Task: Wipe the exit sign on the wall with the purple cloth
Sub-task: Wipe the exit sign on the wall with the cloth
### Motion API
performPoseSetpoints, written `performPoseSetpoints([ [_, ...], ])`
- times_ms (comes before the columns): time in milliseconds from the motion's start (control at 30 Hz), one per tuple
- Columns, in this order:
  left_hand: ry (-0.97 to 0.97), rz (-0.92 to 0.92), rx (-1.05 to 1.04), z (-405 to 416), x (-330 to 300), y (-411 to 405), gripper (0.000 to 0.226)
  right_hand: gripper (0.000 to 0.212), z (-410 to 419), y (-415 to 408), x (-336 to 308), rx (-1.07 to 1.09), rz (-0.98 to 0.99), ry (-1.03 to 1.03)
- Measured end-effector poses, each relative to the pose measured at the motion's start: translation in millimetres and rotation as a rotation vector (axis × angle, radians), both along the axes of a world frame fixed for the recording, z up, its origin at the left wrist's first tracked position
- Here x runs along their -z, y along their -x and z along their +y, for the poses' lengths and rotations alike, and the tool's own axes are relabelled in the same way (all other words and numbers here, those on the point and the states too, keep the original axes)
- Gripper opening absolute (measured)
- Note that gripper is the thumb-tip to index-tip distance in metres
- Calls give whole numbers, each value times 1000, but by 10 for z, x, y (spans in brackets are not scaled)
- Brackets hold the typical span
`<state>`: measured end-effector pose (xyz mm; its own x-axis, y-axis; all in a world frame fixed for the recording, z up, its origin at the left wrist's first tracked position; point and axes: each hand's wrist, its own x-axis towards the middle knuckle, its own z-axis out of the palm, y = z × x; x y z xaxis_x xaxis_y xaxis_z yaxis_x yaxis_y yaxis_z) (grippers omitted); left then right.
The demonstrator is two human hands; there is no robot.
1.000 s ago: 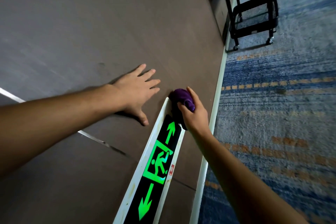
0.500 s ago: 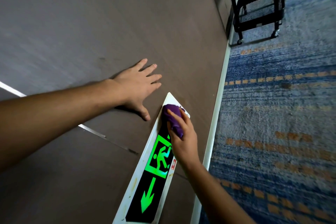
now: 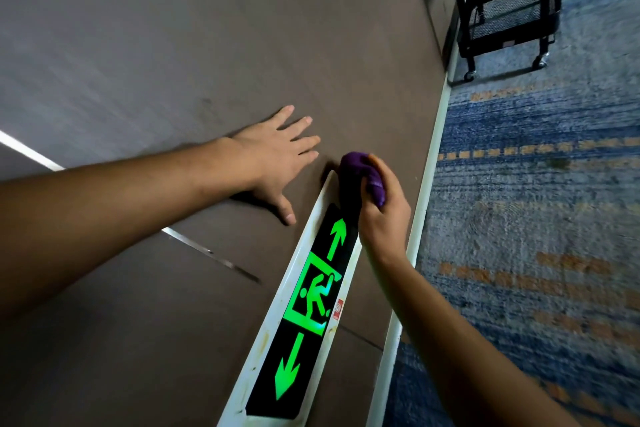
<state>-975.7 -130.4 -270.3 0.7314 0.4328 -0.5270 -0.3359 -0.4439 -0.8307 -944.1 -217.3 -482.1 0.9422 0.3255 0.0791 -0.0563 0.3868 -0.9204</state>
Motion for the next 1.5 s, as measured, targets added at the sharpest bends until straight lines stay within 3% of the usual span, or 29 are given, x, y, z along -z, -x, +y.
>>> performPoseSetpoints([
  [200, -19, 24, -26, -20, 22, -36, 130, 60, 101, 76, -58, -137, -131, 74],
  [400, -40, 49, -27, -65, 10, -56, 132, 59, -65, 292, 84, -157, -203, 78],
  [600, -56, 66, 58, -79, -114, 204, 111, 73, -271, 1007, 84, -202, -192, 67],
  [800, -65, 69, 82, -98, -275, 387, 115, 68, -394, 939, 123, -243, -300, 110],
  [900, -50, 75, 84, -126, -260, 399, 115, 64, -427, 682, 158, -252, -208, 70],
  [1000, -20, 87, 68, -108, -271, 385, 108, 63, -331, 392, 122, -77, -105, 66],
  [1133, -14, 101, 27, -109, -264, 343, 109, 62, -89, 156, -28, -93, -134, 139],
  [1300, -8, 95, 38, -120, -270, 303, 112, 63, -69, 388, -15, -152, -212, 234],
  [1500, -29, 92, 17, -160, -280, 295, 116, 66, -312, 851, 94, -183, -320, 159],
])
